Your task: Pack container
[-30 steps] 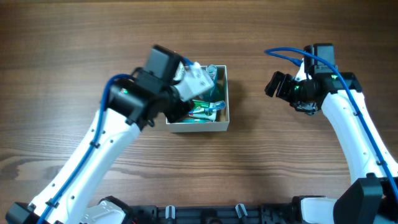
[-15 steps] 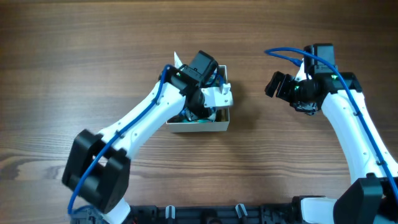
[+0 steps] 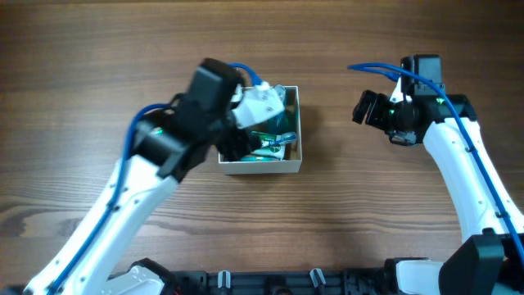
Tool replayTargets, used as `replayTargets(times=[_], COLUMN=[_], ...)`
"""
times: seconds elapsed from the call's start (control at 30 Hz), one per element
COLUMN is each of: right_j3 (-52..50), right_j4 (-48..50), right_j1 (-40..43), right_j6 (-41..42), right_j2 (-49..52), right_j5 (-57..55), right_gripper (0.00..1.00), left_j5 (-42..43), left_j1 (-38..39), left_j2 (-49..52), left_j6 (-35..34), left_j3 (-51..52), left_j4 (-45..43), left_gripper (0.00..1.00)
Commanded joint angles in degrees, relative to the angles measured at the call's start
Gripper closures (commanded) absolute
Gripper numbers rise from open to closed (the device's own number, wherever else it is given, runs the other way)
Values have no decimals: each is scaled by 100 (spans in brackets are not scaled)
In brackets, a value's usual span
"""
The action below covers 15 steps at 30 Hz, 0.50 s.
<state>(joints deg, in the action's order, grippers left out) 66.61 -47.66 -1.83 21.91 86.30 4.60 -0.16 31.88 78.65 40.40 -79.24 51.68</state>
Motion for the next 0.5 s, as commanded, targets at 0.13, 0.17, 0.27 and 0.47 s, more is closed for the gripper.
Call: replayTargets(times=[0.13,0.17,0.27,0.47], right_j3=[962,962,962,962], right_j4=[887,1132,1749,1174], right_j1=[-796,-800,-796,-798], right_j6=[-1506,-1554,-1593,-813], right_j2=[-140,-140,-146,-702], right_j5=[-761,-761,-778,-870], right_gripper=[0,0,0,0], left_j5=[-94,-63,-15,310], left_j1=[-2500,-2682,-3161,-3394], left_j2=[-107,-50,87,-70], left_j6=[-3128,-3298,-3362,-3338], left_j3=[-33,-33,-33,-33], left_j4=[-251,-289,-282,166], left_gripper=[0,0,0,0])
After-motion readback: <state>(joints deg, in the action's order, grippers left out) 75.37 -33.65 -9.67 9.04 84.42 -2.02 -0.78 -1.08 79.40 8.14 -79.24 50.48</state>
